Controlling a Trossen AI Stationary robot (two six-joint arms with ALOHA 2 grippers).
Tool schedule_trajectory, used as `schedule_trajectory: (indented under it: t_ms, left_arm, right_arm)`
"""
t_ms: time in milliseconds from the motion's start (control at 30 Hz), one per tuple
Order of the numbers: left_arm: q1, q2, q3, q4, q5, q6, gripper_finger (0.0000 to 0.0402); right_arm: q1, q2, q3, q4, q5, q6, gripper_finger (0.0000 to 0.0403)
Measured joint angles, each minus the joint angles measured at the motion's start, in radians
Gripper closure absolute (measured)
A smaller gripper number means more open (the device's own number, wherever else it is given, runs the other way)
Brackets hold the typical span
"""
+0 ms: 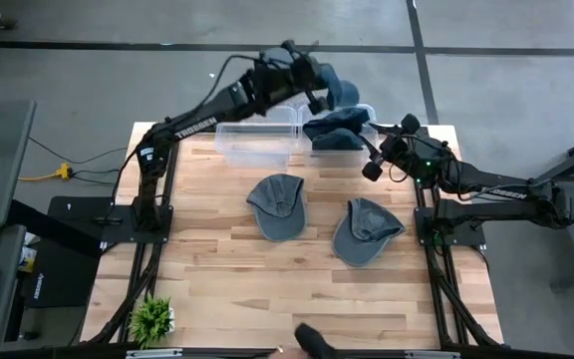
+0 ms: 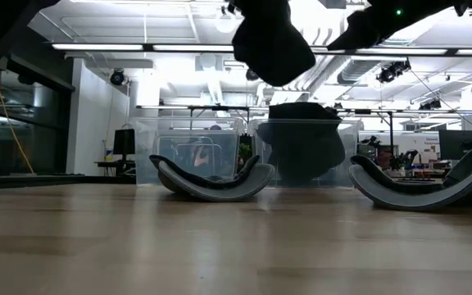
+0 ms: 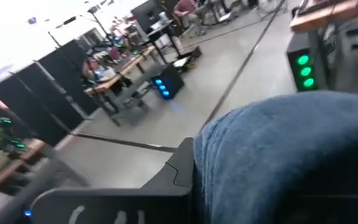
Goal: Pick & Place hat
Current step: Put the blue cap into the right transparent bin
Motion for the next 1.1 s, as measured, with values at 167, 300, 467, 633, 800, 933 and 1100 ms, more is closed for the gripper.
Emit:
schedule_trajectory:
  t_ms: [167, 300, 467, 633, 800, 933, 1100]
  left_arm:
    - [0.113, 0.001, 0.010, -0.039, 0.209, -0.140, 0.0401]
    - [0.193, 0.001, 0.011, -0.081, 0.364, -0.274, 0.0401]
    - [0.226, 0.003, 0.011, -0.093, 0.409, -0.346, 0.0401]
    - [0.223, 0.022, 0.008, -0.141, 0.450, -0.362, 0.0401]
    - [0.189, 0.052, 0.010, -0.114, 0.423, -0.345, 0.0401]
    - [0.172, 0.062, 0.008, -0.112, 0.420, -0.332, 0.0401]
    - [0.158, 0.078, 0.009, -0.115, 0.392, -0.315, 0.0401]
  right_arm:
    - [0.000, 0.000, 0.000, -0.053, 0.106, 0.002, 0.0226]
    - [0.000, 0.000, 0.000, -0.060, 0.203, 0.002, 0.0226]
    - [-0.011, 0.002, 0.000, -0.020, 0.249, 0.001, 0.0226]
    - [-0.053, 0.013, 0.000, 0.070, 0.003, -0.039, 0.0226]
    - [-0.101, 0.046, 0.000, 0.260, -0.219, -0.122, 0.0226]
    - [-0.128, 0.086, 0.031, 0.356, -0.344, -0.150, 0.0226]
    - [-0.122, 0.176, 0.118, 0.318, -0.398, -0.201, 0.0226]
